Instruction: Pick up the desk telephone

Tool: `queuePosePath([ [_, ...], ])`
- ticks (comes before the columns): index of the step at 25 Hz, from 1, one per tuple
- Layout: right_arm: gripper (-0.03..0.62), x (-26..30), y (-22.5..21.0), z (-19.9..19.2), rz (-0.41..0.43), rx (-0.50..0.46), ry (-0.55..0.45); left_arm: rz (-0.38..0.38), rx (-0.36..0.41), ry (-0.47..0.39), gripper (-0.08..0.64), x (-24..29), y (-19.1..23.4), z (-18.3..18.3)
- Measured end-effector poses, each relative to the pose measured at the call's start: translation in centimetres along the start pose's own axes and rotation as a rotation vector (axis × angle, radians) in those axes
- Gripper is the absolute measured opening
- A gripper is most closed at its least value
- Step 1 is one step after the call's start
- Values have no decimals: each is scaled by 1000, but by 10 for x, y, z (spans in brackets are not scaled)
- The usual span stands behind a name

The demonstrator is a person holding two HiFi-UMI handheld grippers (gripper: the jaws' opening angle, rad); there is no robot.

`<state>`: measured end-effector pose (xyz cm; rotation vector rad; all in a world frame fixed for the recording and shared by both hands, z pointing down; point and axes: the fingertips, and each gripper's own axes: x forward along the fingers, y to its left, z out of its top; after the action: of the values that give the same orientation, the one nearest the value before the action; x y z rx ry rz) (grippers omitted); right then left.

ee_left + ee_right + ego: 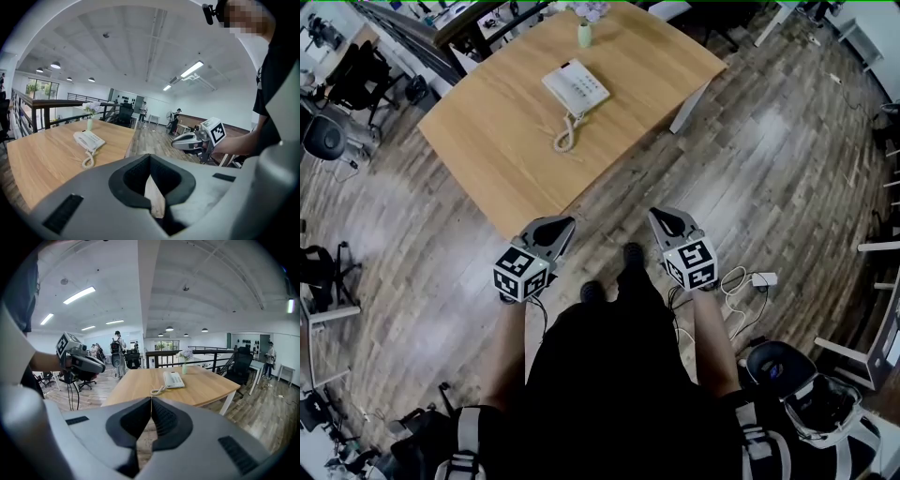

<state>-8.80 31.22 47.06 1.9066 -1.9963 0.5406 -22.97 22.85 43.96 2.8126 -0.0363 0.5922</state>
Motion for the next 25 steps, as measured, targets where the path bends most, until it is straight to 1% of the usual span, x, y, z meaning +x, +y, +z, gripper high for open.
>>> queuePosePath([
  [9,25,-4,-49,-7,-1,45,-12,25,-1,16,21,36,-3,12],
  [13,25,2,-71,-4,13,51,-17,50,-2,15,21,49,1,22],
  [18,25,17,-94,2,52,46,-19,95,-15,19,21,63,8,31],
  [25,25,37,-115,8,127,24,-20,164,-33,18,21,78,12,38],
])
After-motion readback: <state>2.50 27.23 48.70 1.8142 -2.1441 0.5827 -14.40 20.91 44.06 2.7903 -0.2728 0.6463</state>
